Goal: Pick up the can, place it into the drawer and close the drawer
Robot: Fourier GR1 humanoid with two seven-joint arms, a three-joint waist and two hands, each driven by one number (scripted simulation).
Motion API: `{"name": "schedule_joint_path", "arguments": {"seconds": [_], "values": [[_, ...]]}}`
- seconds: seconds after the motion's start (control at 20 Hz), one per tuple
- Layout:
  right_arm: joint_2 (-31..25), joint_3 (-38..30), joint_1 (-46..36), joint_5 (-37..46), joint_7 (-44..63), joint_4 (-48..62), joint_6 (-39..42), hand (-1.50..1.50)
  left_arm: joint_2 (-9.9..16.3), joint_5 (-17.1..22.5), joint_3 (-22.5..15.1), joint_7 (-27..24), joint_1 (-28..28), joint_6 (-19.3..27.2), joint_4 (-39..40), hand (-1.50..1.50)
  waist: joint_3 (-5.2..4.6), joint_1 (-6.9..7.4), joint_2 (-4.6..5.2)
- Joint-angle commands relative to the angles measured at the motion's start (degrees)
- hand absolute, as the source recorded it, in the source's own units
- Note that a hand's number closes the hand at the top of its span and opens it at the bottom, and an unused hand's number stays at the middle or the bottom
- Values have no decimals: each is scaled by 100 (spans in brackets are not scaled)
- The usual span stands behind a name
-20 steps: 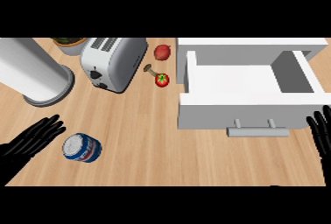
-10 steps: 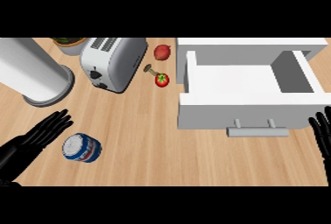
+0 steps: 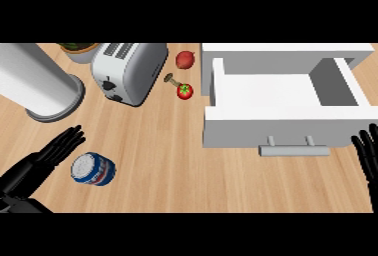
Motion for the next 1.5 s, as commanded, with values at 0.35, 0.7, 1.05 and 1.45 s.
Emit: {"name": "schedule_joint_path", "arguments": {"seconds": [0.35,0.7,1.05,1.45], "values": [[-23,-150,138,-194,363,-519,122,-150,288,-1008,-280,-1749,-427,384,1774,-150,-2,-33,0],[309,160,55,288,-9,-122,-22,-150,452,-1234,-560,-2160,-594,690,2405,-150,0,-8,1],[286,253,-256,300,517,-453,-142,-150,968,-1043,-425,-2483,-1142,529,3442,-150,-2,-9,5],[282,194,57,160,305,-548,50,-150,639,-1427,-939,-3218,-1303,1077,4263,-150,-6,-43,7]]}}
